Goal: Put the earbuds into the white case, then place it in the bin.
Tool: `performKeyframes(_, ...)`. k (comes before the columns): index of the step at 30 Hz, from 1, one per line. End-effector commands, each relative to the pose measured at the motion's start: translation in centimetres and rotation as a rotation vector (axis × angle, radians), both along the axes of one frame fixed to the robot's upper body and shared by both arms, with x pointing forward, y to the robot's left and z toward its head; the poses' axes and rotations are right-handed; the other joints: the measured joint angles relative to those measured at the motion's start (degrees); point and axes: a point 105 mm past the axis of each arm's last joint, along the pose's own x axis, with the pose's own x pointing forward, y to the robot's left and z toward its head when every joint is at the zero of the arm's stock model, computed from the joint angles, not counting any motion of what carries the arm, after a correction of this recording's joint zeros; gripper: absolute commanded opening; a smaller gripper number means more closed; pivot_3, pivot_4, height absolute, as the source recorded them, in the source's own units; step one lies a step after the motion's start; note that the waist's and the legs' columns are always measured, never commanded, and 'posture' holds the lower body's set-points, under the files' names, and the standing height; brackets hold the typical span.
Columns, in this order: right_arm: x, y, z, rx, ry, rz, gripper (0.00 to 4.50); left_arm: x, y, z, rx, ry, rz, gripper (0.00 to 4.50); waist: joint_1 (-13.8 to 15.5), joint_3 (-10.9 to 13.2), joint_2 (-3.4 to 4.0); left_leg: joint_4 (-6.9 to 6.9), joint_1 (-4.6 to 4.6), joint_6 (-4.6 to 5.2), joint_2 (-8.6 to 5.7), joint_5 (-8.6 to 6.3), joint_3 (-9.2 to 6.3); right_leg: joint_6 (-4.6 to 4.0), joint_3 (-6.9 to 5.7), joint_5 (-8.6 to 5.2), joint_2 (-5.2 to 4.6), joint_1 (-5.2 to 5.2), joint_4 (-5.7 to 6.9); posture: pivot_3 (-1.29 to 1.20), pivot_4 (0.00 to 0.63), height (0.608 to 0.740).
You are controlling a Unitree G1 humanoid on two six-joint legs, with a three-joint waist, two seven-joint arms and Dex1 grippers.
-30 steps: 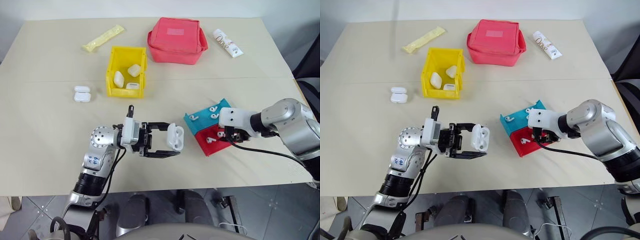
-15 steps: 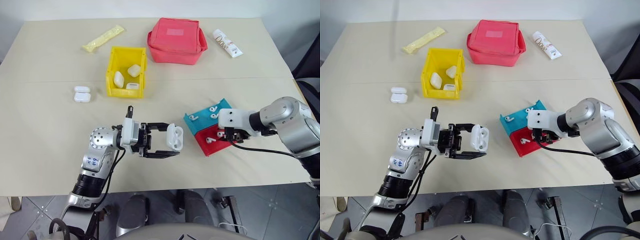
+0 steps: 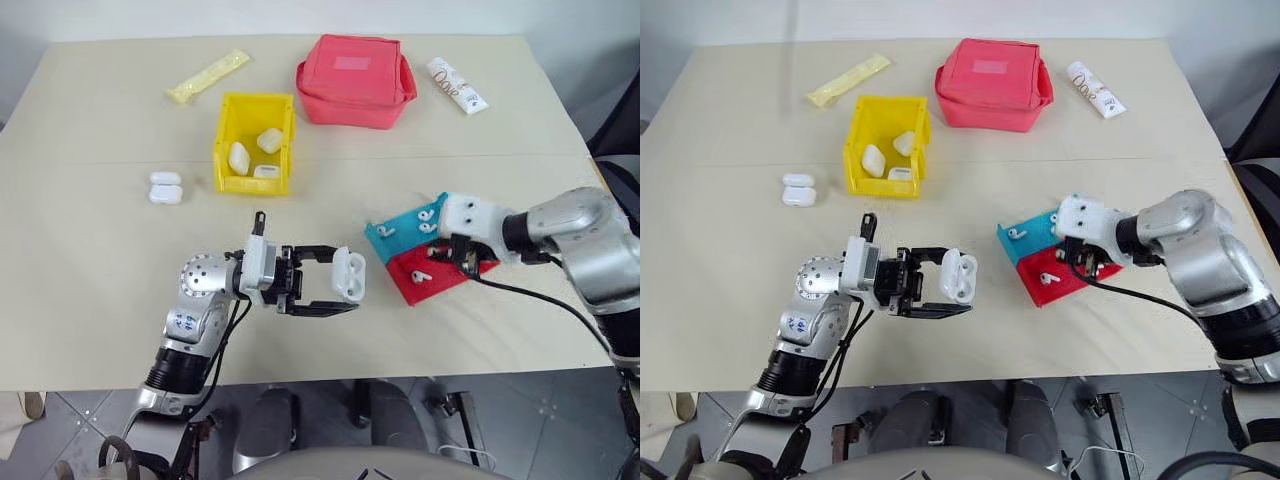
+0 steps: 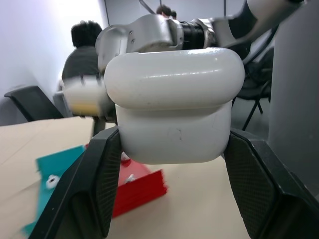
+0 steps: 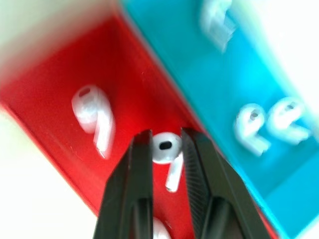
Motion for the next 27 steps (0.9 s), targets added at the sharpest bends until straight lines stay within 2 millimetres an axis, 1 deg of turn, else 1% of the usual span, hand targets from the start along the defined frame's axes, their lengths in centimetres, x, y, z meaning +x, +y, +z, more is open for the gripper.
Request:
performKeyframes(1,-2.2,1.3,5.0,0.318,-0.121,0.023,0.46,0.2,-0.6,0.6,-0.047,0.006,-0.054,2.74,0.1,-0.1,-0.09,0.04,0.01,0.0,0.02,0.0,-0.03,0.01,-0.04,0.01,0.01,0.04,0.0,0.0,0.15,0.74)
performKeyframes(3,-4.2,1.4,5.0,0.366,-0.124,0.064,0.46,0.5,-0.8,0.5,-0.042,0.01,-0.075,2.74,0.2,-0.1,-0.09,0.15,0.01,-0.02,0.02,-0.06,-0.09,0.02,-0.07,0.01,0.01,0.12,0.01,0.0,0.15,0.74)
performKeyframes(5,-5.5,1.6,5.1,0.408,-0.14,0.092,0.46,0.8,-0.9,0.4,-0.038,0.013,-0.085,2.74,0.6,-0.1,-0.08,0.16,0.0,0.02,-0.01,-0.08,-0.2,0.01,-0.15,0.01,-0.01,0.19,-0.03,0.0,0.15,0.74)
performKeyframes(7,-6.9,2.5,5.6,0.5,-0.146,0.137,0.46,1.4,-1.1,0.7,-0.043,0.011,-0.085,2.74,0.4,0.0,-0.04,0.17,0.02,0.09,-0.01,-0.14,-0.1,0.02,-0.07,0.01,-0.01,0.18,-0.01,0.0,0.15,0.74)
performKeyframes(8,-7.6,3.1,6.1,0.581,-0.15,0.173,0.46,1.7,-1.2,0.8,-0.045,0.009,-0.087,2.74,0.3,0.0,-0.03,0.2,0.02,0.11,-0.02,-0.15,-0.06,0.05,-0.03,0.03,-0.01,0.17,-0.01,0.0,0.15,0.74)
performKeyframes(10,-8.4,3.9,6.8,0.684,-0.156,0.212,0.46,2.1,-1.3,1.0,-0.048,0.006,-0.093,2.74,0.1,-0.1,-0.04,0.2,0.04,0.11,0.01,-0.15,-0.06,0.06,-0.02,0.04,0.03,0.16,0.0,0.0,0.15,0.74)
performKeyframes(14,-8.4,5.0,6.9,0.777,-0.129,0.21,0.46,2.5,-1.4,1.1,-0.043,-0.003,-0.109,2.74,-0.1,-0.1,-0.02,0.19,0.04,0.11,0.01,-0.15,-0.04,0.06,-0.01,0.04,0.04,0.15,0.01,0.0,0.15,0.74)
performKeyframes(18,-8.0,6.3,6.4,0.885,-0.047,0.203,0.46,2.4,-1.8,1.5,-0.042,-0.019,-0.148,2.74,-0.1,-0.1,0.0,0.19,0.03,0.14,0.0,-0.16,-0.04,0.06,0.0,0.03,0.03,0.14,0.01,0.0,0.15,0.74)
performKeyframes(23,-7.5,7.5,5.1,0.918,-0.021,0.207,0.46,2.2,-1.9,1.8,-0.036,-0.037,-0.189,2.74,-0.1,-0.1,0.0,0.21,0.01,0.21,-0.03,-0.18,-0.01,0.06,0.02,0.03,0.02,0.12,0.01,0.0,0.15,0.74)
performKeyframes(27,-7.0,7.6,4.7,0.931,-0.026,0.204,0.46,2.2,-1.8,2.1,-0.035,-0.05,-0.2,2.74,-0.1,-0.1,0.01,0.2,0.02,0.23,-0.01,-0.19,0.08,0.06,0.06,0.03,0.06,0.09,0.02,0.0,0.15,0.74)
